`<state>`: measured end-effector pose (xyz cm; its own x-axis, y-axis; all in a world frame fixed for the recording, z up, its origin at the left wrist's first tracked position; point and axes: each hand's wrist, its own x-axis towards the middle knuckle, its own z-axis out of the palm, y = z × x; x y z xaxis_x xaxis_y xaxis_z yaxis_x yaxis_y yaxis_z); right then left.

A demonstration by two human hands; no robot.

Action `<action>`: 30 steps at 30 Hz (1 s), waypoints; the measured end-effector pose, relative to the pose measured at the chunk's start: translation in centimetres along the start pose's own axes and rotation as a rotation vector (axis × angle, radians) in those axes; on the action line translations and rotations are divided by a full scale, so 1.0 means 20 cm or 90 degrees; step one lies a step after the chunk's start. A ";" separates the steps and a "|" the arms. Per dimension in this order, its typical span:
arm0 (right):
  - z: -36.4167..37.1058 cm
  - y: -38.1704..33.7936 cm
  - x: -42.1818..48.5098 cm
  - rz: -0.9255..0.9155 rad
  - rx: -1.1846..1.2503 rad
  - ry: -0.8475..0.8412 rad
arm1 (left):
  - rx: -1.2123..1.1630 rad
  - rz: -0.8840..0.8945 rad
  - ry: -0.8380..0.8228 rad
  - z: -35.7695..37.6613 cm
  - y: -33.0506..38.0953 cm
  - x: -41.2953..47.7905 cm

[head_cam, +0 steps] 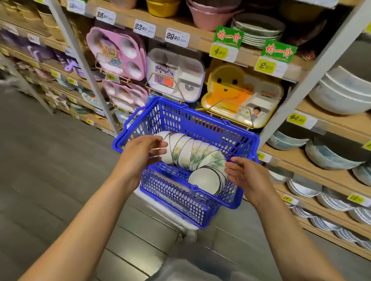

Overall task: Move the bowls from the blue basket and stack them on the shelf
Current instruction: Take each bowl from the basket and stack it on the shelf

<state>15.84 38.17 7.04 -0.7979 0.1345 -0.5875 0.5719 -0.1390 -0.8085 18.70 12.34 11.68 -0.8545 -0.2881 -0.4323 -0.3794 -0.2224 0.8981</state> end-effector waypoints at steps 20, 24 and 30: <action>0.21 0.22 0.70 0.181 -0.121 0.047 | 0.311 -0.139 -0.182 0.38 -0.09 0.95; 0.20 0.38 0.73 0.195 -0.308 0.107 | 0.441 -0.173 -0.249 0.45 -0.27 1.09; 0.20 0.57 0.77 0.284 -0.527 0.133 | 0.730 -0.161 -0.445 0.51 -0.58 1.22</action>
<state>9.19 34.74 -11.06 -0.4701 0.4195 -0.7765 0.8311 0.5065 -0.2295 -1.33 17.37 -8.40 -0.5878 0.2481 -0.7700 -0.3373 0.7900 0.5120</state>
